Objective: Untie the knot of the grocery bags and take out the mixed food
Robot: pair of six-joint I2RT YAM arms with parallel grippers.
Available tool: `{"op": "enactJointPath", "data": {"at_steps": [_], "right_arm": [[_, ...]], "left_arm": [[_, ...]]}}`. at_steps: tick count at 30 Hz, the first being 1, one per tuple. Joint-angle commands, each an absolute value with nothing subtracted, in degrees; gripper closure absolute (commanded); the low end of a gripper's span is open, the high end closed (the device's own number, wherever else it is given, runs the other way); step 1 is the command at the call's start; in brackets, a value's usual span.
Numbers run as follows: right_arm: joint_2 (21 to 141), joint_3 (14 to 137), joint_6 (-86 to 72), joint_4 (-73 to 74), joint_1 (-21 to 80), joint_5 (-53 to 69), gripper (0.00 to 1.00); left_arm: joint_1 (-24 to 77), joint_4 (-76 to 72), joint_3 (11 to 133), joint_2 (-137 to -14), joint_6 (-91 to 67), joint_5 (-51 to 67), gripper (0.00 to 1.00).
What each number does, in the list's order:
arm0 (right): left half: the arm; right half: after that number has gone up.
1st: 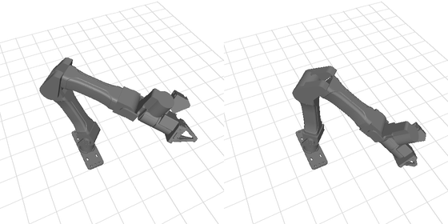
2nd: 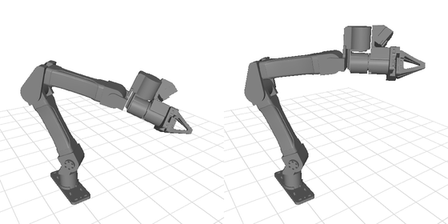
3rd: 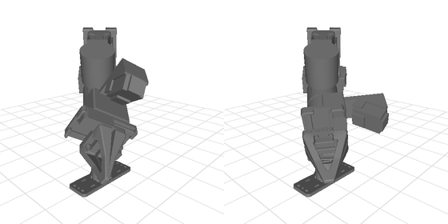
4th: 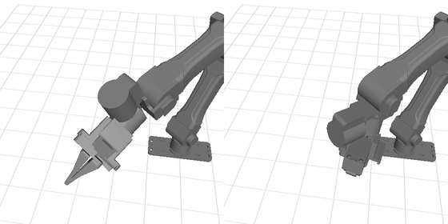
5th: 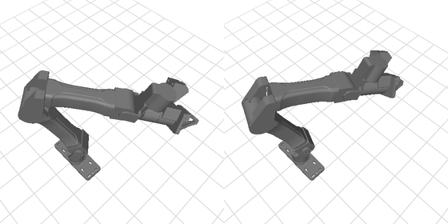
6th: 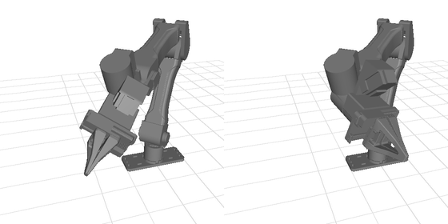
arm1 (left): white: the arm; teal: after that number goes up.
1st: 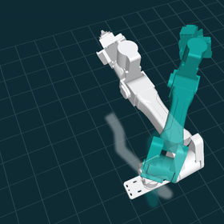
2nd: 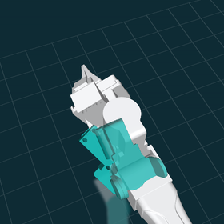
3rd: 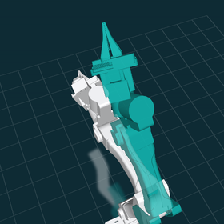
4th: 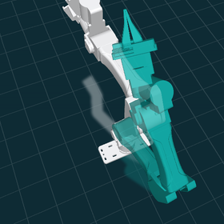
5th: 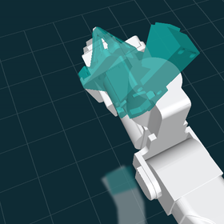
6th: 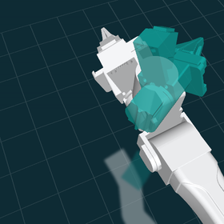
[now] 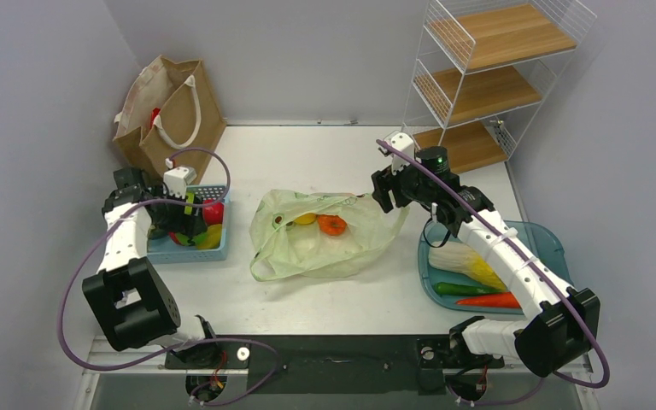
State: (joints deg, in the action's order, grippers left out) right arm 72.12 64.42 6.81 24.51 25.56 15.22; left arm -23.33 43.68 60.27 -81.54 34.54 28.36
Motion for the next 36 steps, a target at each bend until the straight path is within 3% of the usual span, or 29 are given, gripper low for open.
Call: {"op": "enactJointPath", "data": {"at_steps": [1, 19, 25, 30, 36], "right_arm": [[71.79, 66.24, 7.5, 23.02, 25.84, 14.76, 0.36], [71.21, 65.64, 8.78, 23.2, 25.84, 15.35, 0.33], [71.32, 66.39, 7.66, 21.13, 27.67, 16.23, 0.32], [75.98, 71.33, 6.4, 15.63, 36.33, 13.29, 0.32], [84.83, 75.45, -3.35, -2.32, 45.13, 11.52, 0.33]], "left_arm": [[-21.19, 43.27, 61.15, -78.99, 33.25, 31.27, 0.19], [-20.76, 49.64, 72.28, -79.95, 33.44, 30.19, 0.17], [-22.44, 45.5, 71.33, -82.37, 22.03, 32.91, 0.17], [-22.98, 38.26, 68.25, -81.12, 6.07, 29.22, 0.17], [-23.72, 35.04, 65.8, -79.21, -8.61, 24.73, 0.16]]}}
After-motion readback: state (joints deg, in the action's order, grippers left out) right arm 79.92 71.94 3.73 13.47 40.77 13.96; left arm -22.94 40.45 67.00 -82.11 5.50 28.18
